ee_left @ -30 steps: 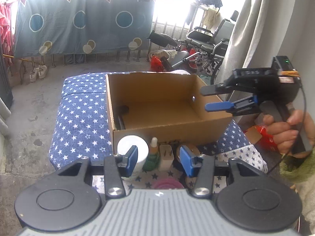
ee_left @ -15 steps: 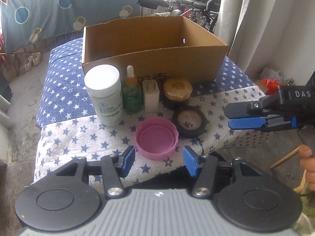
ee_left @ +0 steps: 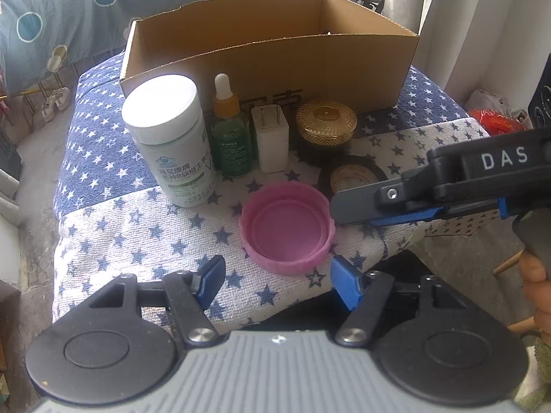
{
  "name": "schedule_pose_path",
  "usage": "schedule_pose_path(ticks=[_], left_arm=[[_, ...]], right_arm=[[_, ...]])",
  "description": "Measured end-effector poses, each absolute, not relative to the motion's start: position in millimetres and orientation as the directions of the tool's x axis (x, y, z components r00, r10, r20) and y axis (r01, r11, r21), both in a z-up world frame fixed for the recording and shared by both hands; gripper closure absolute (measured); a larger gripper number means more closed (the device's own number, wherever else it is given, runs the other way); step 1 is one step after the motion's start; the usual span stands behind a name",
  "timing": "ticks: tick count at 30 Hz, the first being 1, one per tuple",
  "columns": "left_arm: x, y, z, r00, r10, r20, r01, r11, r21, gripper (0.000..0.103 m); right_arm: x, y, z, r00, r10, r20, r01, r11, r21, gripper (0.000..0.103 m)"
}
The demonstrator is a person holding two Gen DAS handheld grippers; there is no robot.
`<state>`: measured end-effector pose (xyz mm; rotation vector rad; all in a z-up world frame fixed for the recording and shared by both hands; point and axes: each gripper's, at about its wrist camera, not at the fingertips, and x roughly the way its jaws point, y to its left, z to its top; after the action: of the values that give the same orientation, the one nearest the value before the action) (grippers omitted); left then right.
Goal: Organize rigid objects
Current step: 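Move the right tool back toward the pink lid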
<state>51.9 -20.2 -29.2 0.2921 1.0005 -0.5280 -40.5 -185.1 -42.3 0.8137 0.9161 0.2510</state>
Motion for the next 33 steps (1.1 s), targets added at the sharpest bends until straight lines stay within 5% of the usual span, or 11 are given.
schedule_pose_path(ticks=[10, 24, 33], left_arm=[[67, -26, -46, 0.4, -0.326, -0.857, 0.572, 0.819, -0.044, 0.034], [75, -28, -59, 0.429, -0.353, -0.831, 0.569, 0.821, -0.055, 0.032], [61, -26, -48, 0.477, -0.355, -0.804, 0.558, 0.829, -0.035, 0.032]], right_arm=[[-27, -169, -44, 0.599, 0.489, -0.635, 0.122, 0.727, 0.675, 0.048], [-15, -152, -42, 0.615, 0.391, -0.685, 0.111, 0.817, 0.566, 0.075], [-21, -150, -36, 0.625, 0.38, -0.682, 0.096, 0.83, 0.55, 0.079]])
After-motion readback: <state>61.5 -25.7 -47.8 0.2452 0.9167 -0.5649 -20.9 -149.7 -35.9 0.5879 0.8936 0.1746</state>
